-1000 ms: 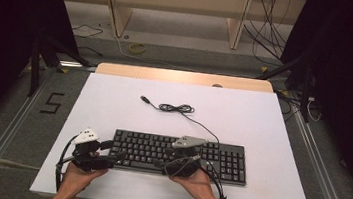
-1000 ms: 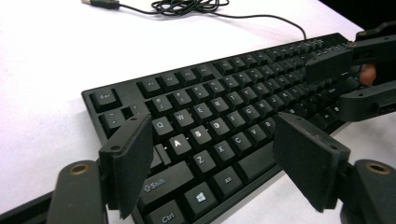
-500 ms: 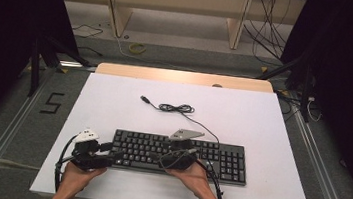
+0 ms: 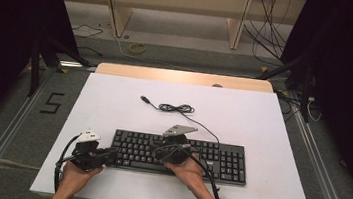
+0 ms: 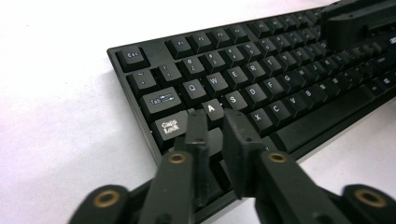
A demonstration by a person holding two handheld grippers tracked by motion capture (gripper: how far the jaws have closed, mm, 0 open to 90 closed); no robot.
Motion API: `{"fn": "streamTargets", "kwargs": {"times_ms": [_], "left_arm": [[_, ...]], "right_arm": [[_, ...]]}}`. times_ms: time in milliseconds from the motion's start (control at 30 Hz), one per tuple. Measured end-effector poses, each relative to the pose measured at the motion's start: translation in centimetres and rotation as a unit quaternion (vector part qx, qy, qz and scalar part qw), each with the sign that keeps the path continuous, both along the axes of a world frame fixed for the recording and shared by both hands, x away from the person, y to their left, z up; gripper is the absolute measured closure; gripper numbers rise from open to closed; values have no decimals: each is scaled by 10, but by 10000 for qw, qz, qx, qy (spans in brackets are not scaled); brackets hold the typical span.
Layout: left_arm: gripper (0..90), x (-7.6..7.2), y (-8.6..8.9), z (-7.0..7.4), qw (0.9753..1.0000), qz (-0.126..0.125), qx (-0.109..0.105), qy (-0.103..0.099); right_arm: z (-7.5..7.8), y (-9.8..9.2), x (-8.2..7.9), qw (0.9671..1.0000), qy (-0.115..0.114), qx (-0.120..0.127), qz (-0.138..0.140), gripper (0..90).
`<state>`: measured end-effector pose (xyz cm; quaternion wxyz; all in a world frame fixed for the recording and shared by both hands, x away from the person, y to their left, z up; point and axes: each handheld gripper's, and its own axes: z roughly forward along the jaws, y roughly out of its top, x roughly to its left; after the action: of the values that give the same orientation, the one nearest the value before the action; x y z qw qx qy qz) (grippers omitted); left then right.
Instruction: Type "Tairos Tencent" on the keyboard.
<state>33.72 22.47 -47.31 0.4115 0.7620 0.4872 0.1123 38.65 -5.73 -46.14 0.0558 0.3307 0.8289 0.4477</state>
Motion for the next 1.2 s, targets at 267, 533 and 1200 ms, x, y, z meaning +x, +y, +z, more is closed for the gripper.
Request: {"fn": "streamTargets", "kwargs": {"times_ms": [267, 533, 1200], "left_arm": [[888, 3, -1, -3, 9998, -47, 155, 80], [889, 4, -2, -4, 9997, -66, 211, 135], [889, 6, -2, -6, 9995, -63, 239, 195]], "right_arm": [[-3, 12, 5, 9999, 5, -130, 15, 900], [-8, 26, 11, 9994, 51, -328, -12, 900], [-17, 34, 15, 9986, 133, -496, -107, 900]]}}
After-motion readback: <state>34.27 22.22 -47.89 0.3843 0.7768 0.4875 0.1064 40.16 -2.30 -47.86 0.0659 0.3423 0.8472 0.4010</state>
